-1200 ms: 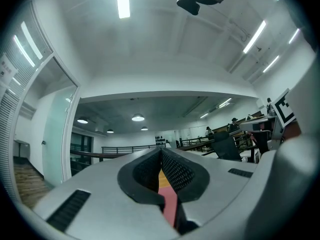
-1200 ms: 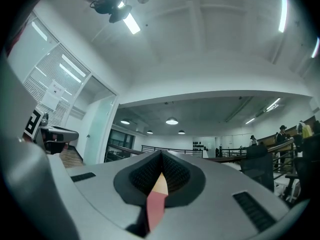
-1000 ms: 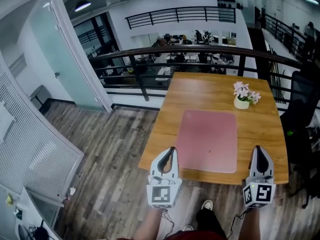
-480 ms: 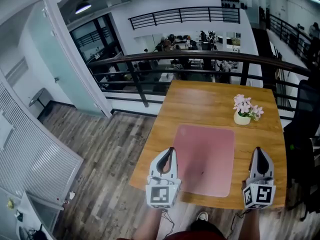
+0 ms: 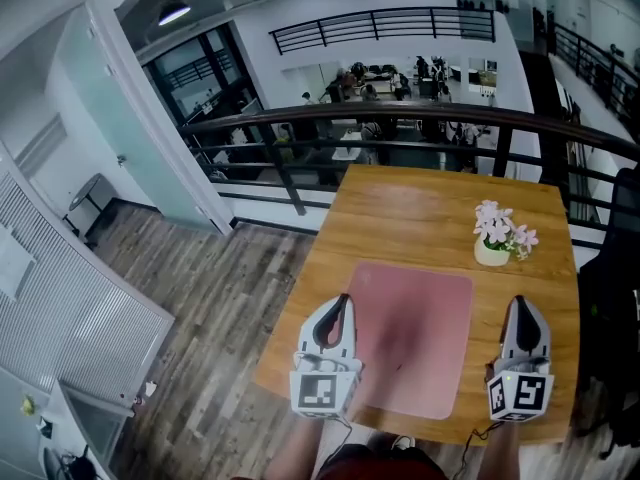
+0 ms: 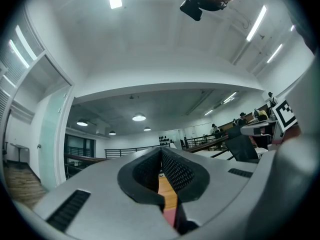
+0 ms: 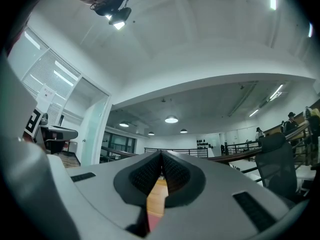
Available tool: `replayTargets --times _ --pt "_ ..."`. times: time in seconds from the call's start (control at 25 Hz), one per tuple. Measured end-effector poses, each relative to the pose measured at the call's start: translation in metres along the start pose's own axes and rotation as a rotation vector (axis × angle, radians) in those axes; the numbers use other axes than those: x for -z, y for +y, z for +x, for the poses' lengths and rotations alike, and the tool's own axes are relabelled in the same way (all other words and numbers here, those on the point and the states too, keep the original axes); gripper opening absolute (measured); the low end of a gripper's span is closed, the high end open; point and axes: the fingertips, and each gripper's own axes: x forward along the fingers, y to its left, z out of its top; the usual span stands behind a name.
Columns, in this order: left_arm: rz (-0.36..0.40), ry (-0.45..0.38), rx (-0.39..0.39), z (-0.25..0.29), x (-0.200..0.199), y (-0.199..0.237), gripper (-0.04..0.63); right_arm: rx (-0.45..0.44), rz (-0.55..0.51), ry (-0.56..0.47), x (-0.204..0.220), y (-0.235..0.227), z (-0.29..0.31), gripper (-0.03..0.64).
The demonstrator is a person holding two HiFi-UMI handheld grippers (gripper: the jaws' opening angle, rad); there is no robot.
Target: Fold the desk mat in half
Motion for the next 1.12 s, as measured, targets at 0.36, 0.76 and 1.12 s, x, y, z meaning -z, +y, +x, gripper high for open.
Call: replayTargets --times 0.36,0.76,1.12 --pt "-0.019 -0.007 0.037 0.017 0.005 0.019 0.020 0.039 -0.011 0.003 0.002 0.010 0.015 0.011" --pt "0.004 0.025 0.129 0.015 0.028 0.040 0.020 0.052 -0.053 0.051 0.013 0.042 0.016 0.011" --pt "0.067 0.125 0.196 -0.007 0.071 0.059 0.021 -0.004 -0.088 0.139 0.040 0.085 0.010 0.012"
